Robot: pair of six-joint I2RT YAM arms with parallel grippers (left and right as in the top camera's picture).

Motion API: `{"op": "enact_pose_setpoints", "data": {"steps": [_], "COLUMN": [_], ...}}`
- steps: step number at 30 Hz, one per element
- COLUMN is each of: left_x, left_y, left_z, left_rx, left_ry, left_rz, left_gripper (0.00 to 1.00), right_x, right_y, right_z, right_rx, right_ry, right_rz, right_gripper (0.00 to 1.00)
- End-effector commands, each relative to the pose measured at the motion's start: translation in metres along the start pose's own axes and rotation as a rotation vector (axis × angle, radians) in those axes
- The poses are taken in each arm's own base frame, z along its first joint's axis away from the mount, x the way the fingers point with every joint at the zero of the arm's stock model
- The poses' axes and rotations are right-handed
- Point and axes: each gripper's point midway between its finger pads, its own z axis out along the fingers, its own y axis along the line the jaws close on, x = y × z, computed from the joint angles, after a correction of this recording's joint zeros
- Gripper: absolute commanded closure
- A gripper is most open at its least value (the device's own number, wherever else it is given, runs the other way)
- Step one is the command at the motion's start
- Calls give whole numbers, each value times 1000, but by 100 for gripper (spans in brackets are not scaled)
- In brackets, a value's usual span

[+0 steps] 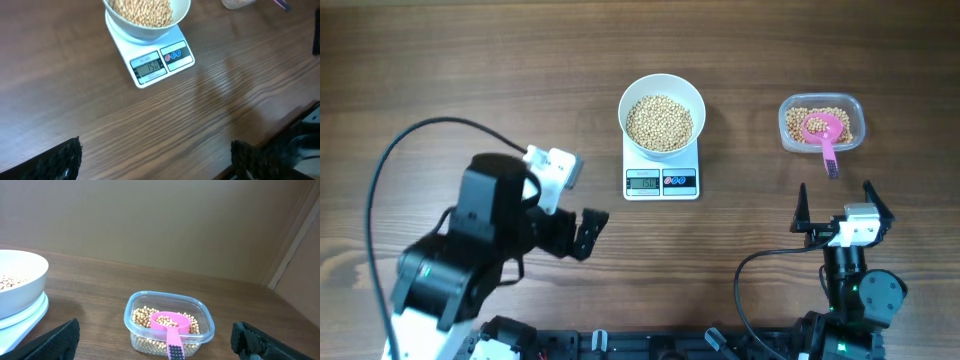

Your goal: Scoop item into bowl and weigh 150g on scale

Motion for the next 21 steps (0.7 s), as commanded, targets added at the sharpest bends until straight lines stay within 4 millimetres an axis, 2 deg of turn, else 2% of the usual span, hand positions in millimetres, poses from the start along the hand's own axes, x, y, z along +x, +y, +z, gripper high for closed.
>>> {"op": "enact_pose_setpoints", "data": {"steps": [1, 6, 9, 16, 21], "left_x": [3, 15, 16, 13, 20], "left_y": [3, 4, 7, 31, 43], "left_z": [-15, -10, -7, -6, -7], "left_rx": [-41, -46, -58, -148, -203], "left_ry": [-58, -109, -182, -357, -453], "left_rz": [180, 193, 206, 186, 179], "left_gripper": [0, 0, 0, 0, 0], "right_x": [-4, -4, -4, -4, -4], "right_y": [3, 3, 3, 3, 3], "right_z": [-1, -1, -1, -1, -1], "right_rx": [-14, -14, -14, -14, -14], "right_ry": [-19, -19, -19, -19, -19], "right_rz": [-7, -7, -7, -7, -7], "right_gripper": [0, 0, 0, 0, 0]}}
